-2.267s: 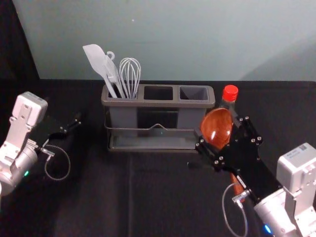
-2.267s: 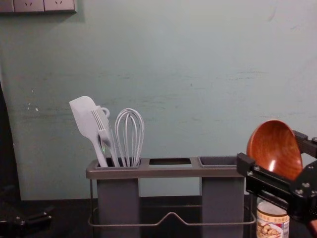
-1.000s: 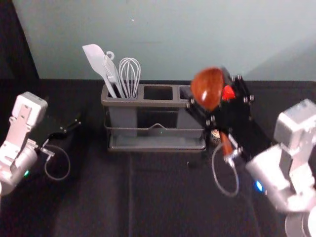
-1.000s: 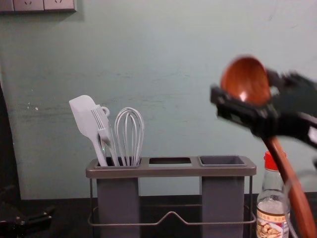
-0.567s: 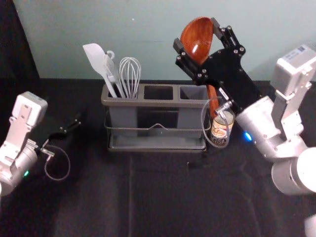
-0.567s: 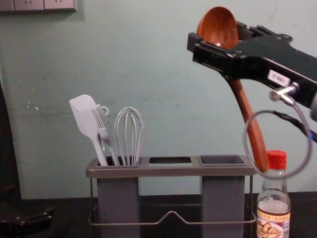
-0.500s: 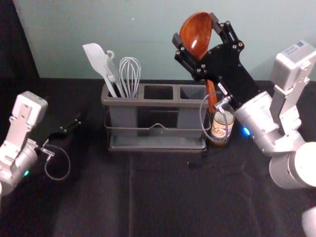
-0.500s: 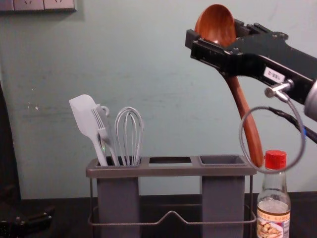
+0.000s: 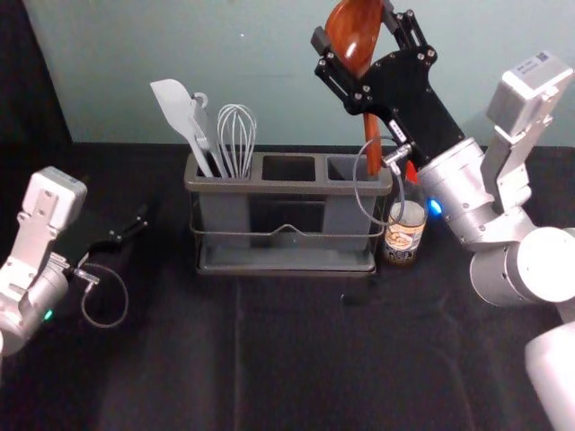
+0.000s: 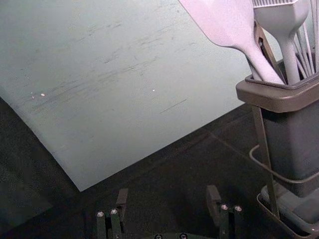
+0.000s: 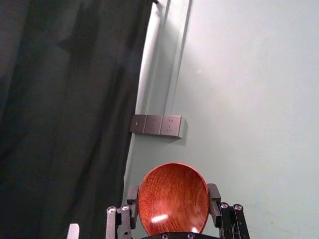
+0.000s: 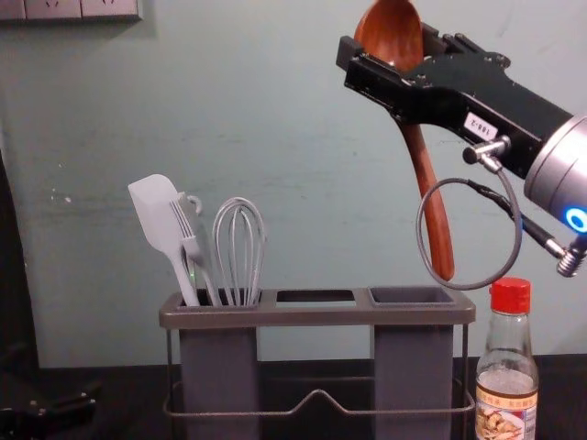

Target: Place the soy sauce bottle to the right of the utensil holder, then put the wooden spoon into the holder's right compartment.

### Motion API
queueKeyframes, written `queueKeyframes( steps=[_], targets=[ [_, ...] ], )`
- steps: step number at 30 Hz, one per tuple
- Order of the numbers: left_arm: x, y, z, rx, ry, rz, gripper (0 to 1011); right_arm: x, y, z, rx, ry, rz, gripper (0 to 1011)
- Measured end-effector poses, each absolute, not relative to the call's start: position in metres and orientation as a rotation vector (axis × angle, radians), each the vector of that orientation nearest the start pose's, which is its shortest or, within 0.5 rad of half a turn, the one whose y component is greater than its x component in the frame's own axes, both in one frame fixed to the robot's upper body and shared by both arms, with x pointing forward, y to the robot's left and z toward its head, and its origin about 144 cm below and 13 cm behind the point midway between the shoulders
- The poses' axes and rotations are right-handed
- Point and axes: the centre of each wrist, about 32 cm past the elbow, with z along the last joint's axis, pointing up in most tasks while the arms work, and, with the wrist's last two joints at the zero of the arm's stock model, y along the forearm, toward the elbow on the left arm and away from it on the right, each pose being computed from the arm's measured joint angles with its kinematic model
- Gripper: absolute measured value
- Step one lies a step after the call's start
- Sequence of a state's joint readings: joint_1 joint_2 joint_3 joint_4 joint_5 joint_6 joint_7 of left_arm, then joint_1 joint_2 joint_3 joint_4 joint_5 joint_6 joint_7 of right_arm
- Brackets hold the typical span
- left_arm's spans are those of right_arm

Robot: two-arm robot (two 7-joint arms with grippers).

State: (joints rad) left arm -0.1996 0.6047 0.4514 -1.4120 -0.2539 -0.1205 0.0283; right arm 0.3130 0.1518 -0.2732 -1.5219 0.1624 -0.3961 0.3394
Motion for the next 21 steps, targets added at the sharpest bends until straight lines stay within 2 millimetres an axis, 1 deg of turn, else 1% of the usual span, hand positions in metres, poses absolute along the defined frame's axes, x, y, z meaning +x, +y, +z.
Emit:
queueKeyframes(
  steps=[12,16,21],
  targets=[
    [0.489,0.31,1.14,0.304,-0.285,1.248,1000,0.553,-0.185,1.219,0.485,-0.482,-0.915,838],
    [0.489,0.31,1.14,0.304,-0.285,1.248,1000,0.561,-0.182,1.208,0.522,-0.483,-0.912,837],
    [0.489,0.31,1.14,0.304,-0.285,1.248,1000,0.565,-0.181,1.198,0.532,-0.467,-0.92,837]
  ],
)
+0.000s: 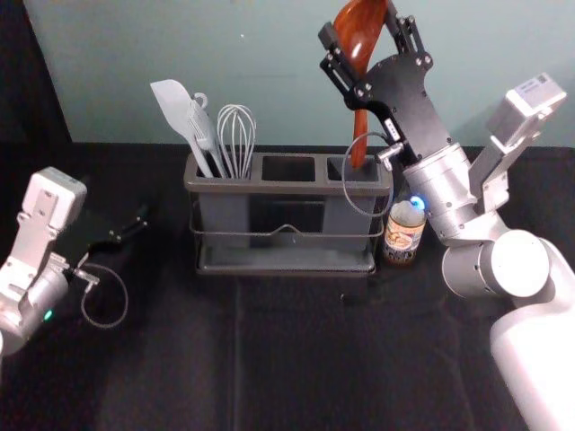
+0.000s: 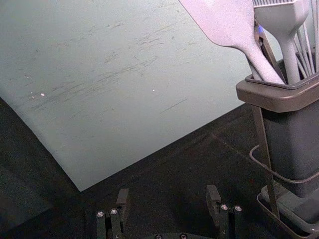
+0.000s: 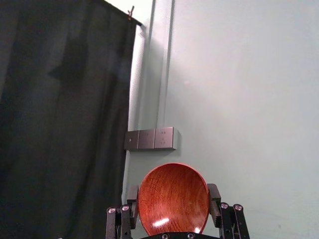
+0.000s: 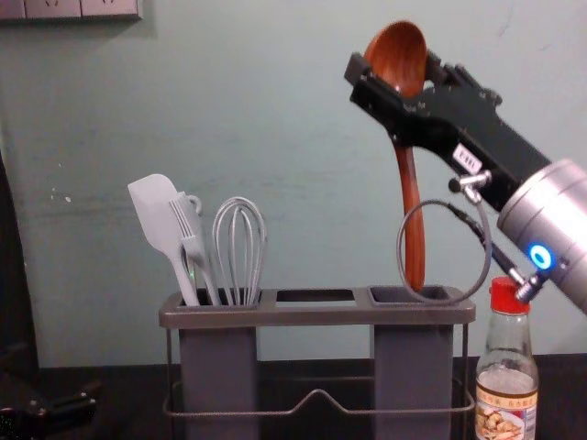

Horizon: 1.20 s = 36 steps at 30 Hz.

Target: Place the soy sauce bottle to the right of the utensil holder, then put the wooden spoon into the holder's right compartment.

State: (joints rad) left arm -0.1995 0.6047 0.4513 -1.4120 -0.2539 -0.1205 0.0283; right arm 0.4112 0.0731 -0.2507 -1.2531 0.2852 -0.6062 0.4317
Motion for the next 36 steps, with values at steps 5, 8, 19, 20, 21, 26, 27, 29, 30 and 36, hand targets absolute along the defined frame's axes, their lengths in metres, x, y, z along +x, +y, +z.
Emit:
queueKeyframes(
  steps=[5,8,19,20,21,26,27,29,30,36],
  targets=[
    [0.489,0.31,1.14,0.304,-0.285,1.248,1000,0.567,-0.179,1.185,0.538,-0.453,-0.922,837],
    [0.489,0.31,1.14,0.304,-0.285,1.248,1000,0.567,-0.178,1.177,0.537,-0.44,-0.921,837],
    [0.489,0.31,1.14,0.304,-0.285,1.248,1000,0.565,-0.175,1.149,0.511,-0.404,-0.933,838],
    [0.489,0.31,1.14,0.304,-0.285,1.248,1000,0.565,-0.175,1.149,0.511,-0.404,-0.933,837],
    [0.489,0.31,1.14,0.304,-0.285,1.248,1000,0.564,-0.175,1.145,0.506,-0.399,-0.935,838],
    [0.489,0.31,1.14,0.304,-0.285,1.248,1000,0.561,-0.175,1.134,0.494,-0.38,-0.942,837],
    [0.489,0.31,1.14,0.304,-0.285,1.248,1000,0.56,-0.176,1.131,0.49,-0.374,-0.944,838],
    [0.489,0.31,1.14,0.304,-0.285,1.248,1000,0.559,-0.176,1.129,0.486,-0.369,-0.945,838],
    [0.489,0.31,1.14,0.304,-0.285,1.248,1000,0.558,-0.177,1.126,0.483,-0.363,-0.946,838],
    [0.489,0.31,1.14,0.304,-0.285,1.248,1000,0.554,-0.178,1.117,0.475,-0.345,-0.949,838]
  ],
)
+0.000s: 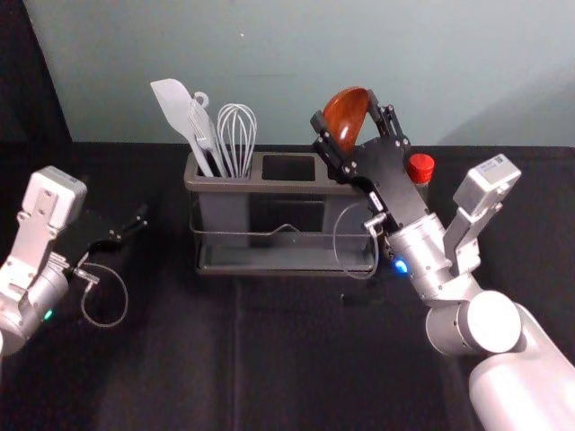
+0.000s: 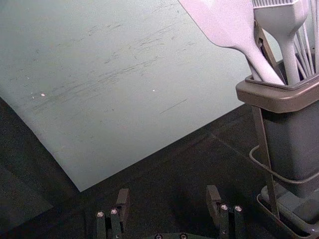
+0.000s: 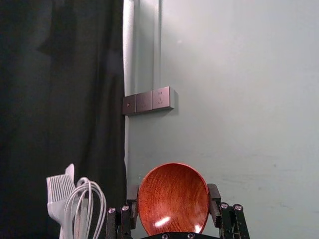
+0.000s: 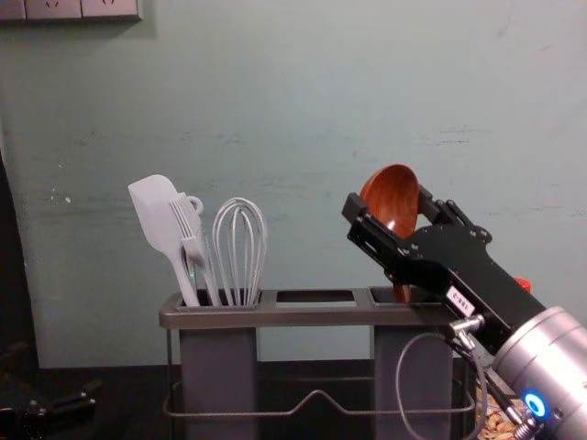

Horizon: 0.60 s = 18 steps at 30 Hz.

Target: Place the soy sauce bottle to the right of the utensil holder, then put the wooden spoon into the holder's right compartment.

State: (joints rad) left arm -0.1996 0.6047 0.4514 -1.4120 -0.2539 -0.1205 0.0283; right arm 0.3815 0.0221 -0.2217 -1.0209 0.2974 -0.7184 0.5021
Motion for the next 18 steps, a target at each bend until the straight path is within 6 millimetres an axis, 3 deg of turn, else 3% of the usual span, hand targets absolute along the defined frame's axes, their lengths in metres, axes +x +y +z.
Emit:
queueKeyframes(
  steps=[18],
  targets=[
    [0.4886,0.3097,1.1398,0.304,-0.285,1.248,1000,0.5518,-0.1793,1.1112,0.479,-0.342,-0.942,837]
  ],
)
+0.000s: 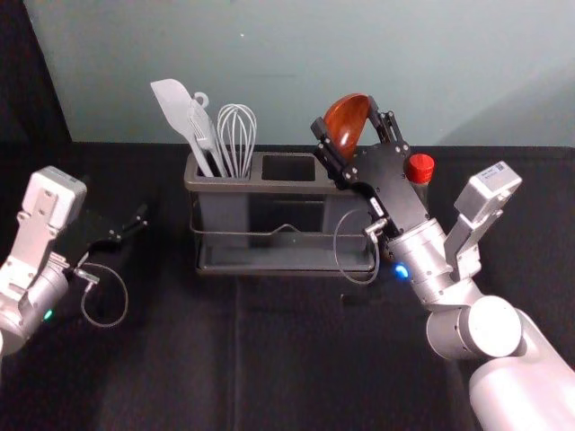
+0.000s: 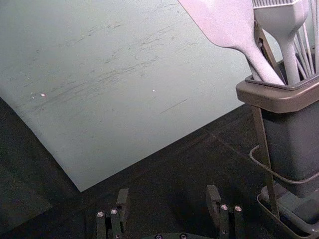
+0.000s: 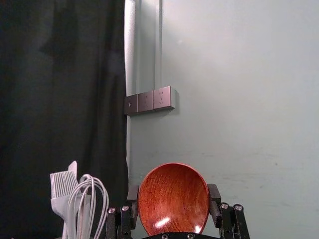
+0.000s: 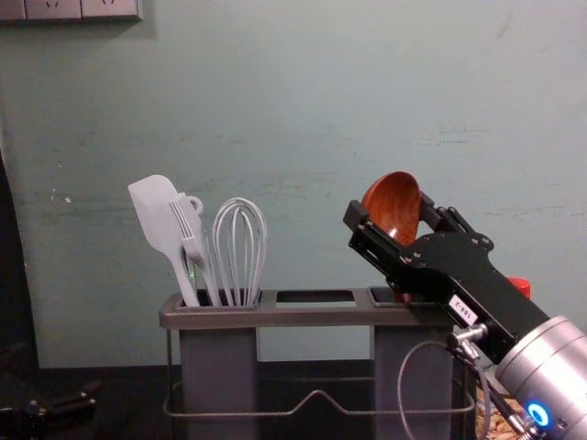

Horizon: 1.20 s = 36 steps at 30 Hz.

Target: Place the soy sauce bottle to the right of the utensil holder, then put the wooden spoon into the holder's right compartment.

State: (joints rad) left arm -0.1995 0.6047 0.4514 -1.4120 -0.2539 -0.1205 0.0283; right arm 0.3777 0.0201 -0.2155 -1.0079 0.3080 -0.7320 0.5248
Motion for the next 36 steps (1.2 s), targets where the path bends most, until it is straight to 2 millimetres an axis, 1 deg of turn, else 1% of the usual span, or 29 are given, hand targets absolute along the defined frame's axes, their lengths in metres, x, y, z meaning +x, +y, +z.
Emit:
queueKeyframes(
  steps=[2,4,5,8,9,14,20,27,32,36],
  targets=[
    [0.489,0.31,1.14,0.304,-0.285,1.248,1000,0.552,-0.179,1.111,0.479,-0.343,-0.942,863],
    [0.489,0.31,1.14,0.304,-0.285,1.248,1000,0.552,-0.179,1.114,0.474,-0.358,-0.94,942],
    [0.489,0.31,1.14,0.304,-0.285,1.248,1000,0.552,-0.179,1.114,0.474,-0.358,-0.94,942],
    [0.489,0.31,1.14,0.304,-0.285,1.248,1000,0.551,-0.179,1.12,0.472,-0.384,-0.937,998],
    [0.489,0.31,1.14,0.304,-0.285,1.248,1000,0.551,-0.179,1.121,0.471,-0.39,-0.936,1002],
    [0.489,0.31,1.14,0.304,-0.285,1.248,1000,0.55,-0.178,1.14,0.473,-0.46,-0.917,1002],
    [0.489,0.31,1.14,0.304,-0.285,1.248,1000,0.548,-0.176,1.159,0.489,-0.513,-0.9,1002],
    [0.489,0.31,1.14,0.304,-0.285,1.248,1000,0.54,-0.175,1.18,0.521,-0.569,-0.877,1002],
    [0.489,0.31,1.14,0.304,-0.285,1.248,1000,0.532,-0.18,1.192,0.526,-0.592,-0.906,1002],
    [0.489,0.31,1.14,0.304,-0.285,1.248,1000,0.526,-0.187,1.202,0.52,-0.614,-0.946,1003]
  ],
)
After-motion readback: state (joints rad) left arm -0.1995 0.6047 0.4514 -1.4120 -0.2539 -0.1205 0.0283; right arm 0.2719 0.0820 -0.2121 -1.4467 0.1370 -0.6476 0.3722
